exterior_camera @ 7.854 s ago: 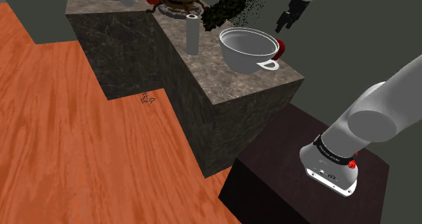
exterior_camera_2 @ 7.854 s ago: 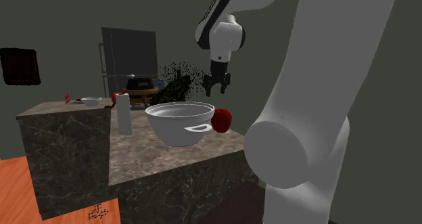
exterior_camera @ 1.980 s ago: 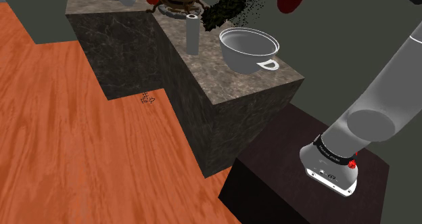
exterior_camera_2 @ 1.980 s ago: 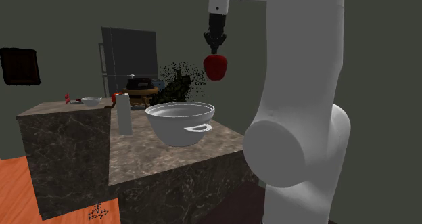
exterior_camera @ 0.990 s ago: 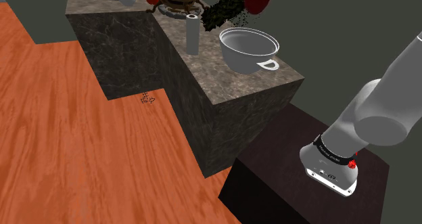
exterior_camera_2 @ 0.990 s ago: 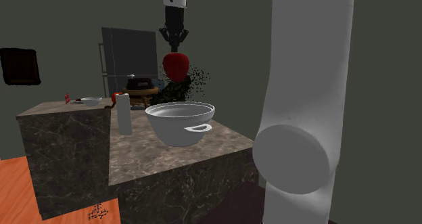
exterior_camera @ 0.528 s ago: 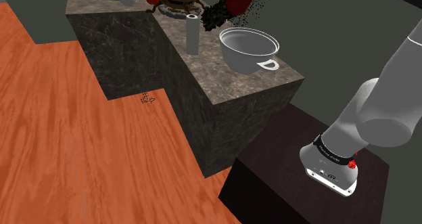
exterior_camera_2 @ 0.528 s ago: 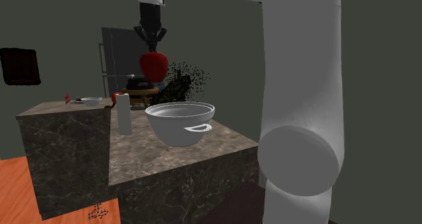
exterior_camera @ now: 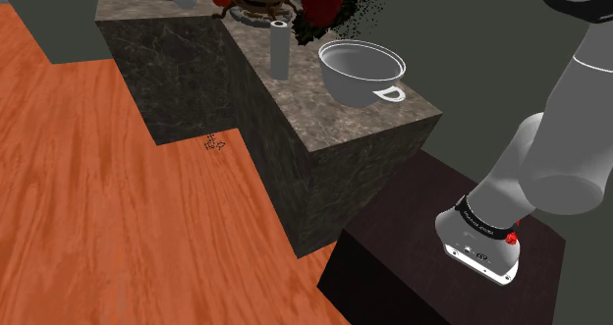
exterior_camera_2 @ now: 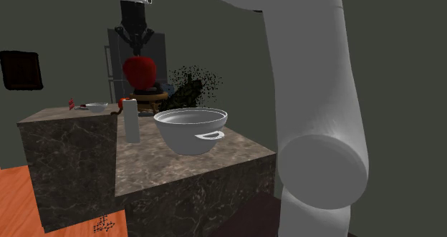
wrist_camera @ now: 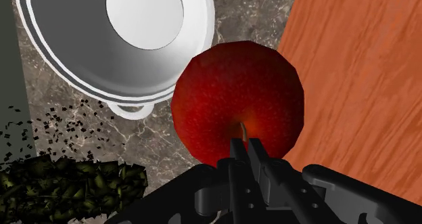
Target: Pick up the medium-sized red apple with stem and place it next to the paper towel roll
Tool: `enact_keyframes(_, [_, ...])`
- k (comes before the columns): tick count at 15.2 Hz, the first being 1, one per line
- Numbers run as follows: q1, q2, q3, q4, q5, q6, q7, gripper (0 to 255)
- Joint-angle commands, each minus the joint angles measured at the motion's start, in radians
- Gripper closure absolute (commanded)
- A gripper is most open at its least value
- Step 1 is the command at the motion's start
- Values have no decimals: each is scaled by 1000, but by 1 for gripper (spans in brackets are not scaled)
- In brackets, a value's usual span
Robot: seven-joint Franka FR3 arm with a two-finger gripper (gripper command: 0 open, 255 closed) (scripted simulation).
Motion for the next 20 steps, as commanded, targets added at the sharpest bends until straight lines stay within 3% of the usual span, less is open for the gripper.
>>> enact_keyframes(1, [4, -2, 2, -27, -2, 24, 7, 255])
enact_keyframes(20, [21, -80, 6, -390, -30, 311, 41, 255])
